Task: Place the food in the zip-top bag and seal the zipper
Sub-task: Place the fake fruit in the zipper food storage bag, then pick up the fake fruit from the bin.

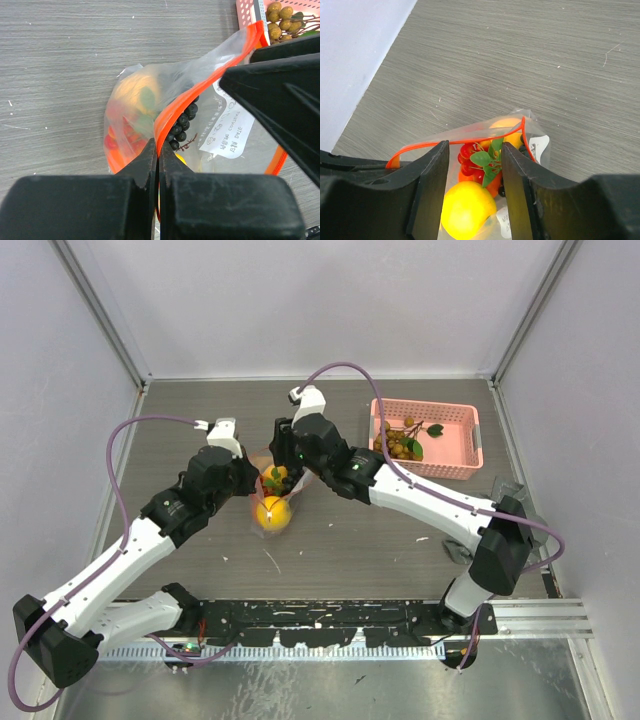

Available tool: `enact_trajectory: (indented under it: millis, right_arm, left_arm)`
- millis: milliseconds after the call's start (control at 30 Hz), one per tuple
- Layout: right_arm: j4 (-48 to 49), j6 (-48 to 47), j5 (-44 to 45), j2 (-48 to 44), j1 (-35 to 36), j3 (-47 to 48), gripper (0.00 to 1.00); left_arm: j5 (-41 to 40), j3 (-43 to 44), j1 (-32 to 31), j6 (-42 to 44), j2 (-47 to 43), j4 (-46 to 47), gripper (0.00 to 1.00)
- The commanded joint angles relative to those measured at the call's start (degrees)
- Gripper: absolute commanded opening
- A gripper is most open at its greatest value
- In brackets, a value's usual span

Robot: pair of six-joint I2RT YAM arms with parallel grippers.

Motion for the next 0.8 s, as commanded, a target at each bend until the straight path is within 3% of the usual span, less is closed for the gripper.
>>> enact_trajectory:
  millis: [0,400,767]
  right_arm:
    - [0.6,-3.9,1.4,-7.0,0.2,0.4,0.53]
    - [-6.8,-8.2,4.8,-10.3,-4.9,-1.3,0.62]
    - [-8.9,-8.3,-2.4,-15.1,-23.5,-9.0,0.74]
  left_arm:
    - [0.5,0.2,0.6,-0.2,-1.3,3.6,0.0]
    - [0.1,0.2,0.8,0.0,-1.9,3.1,0.0]
    - [0.2,0.2,1.0,0.1,-1.4,3.1,0.0]
